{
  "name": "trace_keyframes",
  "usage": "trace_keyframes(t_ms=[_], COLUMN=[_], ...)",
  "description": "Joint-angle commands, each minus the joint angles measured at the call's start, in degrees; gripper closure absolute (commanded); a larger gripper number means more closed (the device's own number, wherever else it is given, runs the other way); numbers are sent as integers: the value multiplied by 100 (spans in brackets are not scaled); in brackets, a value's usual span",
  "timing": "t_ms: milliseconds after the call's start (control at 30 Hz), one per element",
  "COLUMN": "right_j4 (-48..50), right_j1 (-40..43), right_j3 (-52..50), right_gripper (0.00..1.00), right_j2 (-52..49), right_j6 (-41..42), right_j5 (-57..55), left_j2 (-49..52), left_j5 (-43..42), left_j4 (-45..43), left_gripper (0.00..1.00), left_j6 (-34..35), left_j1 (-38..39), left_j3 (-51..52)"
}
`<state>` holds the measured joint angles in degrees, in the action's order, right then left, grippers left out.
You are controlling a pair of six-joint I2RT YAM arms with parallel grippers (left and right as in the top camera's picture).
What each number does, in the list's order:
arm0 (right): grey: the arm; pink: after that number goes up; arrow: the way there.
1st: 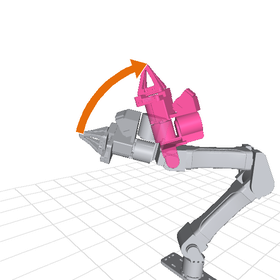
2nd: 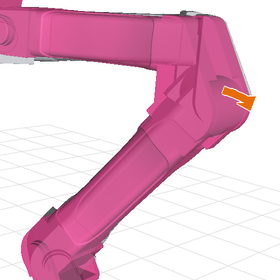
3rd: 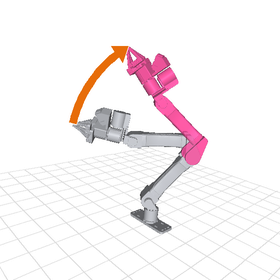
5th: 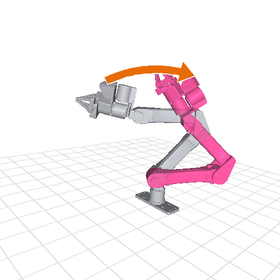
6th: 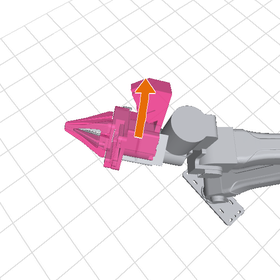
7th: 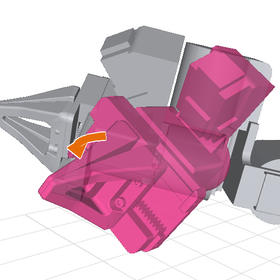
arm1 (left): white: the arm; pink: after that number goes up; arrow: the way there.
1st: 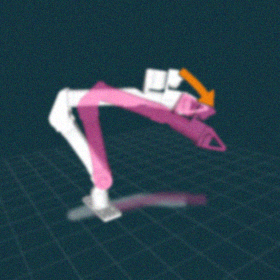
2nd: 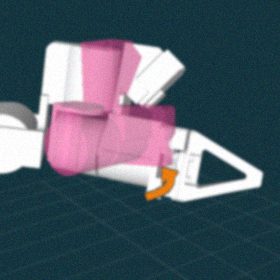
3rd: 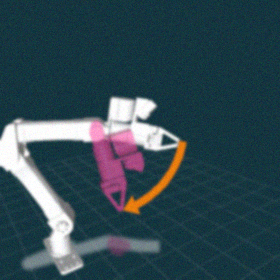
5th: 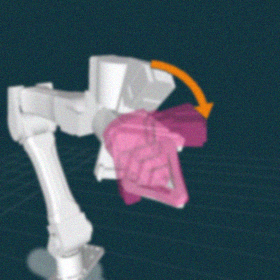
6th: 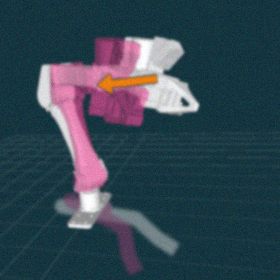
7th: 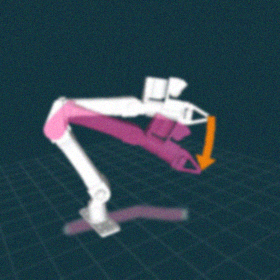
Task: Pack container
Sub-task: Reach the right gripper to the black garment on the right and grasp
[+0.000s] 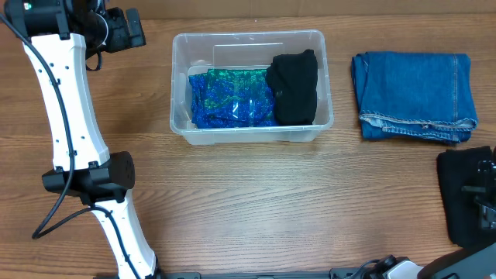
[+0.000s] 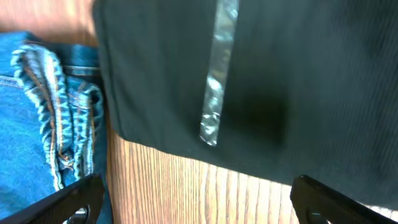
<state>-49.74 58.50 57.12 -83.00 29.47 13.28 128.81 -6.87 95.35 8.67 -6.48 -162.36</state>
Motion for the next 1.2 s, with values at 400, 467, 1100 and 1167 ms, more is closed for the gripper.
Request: trace_keyframes(t_ms=[400,467,1100,1167], right_j4=[-203,-229,1958,2037], right_j1=[942,942,876,752], right_j3=[-275,-278,-1952,-1956], right_gripper=[0,0,34,67], right_j2=[-116,-129,-232,-232], right_j6=[-422,-417,-76,-79], right_j5=[-1078,-1233,-927,-848], left_j2=[39,39,39,39], left_j5=[-20,-20,-20,-20], left_j4=[0,0,0,0], left_gripper=[0,0,0,0], left_j6=[35,35,35,35], left_j1=[11,11,11,11], left_j3=[-2,-2,-2,-2])
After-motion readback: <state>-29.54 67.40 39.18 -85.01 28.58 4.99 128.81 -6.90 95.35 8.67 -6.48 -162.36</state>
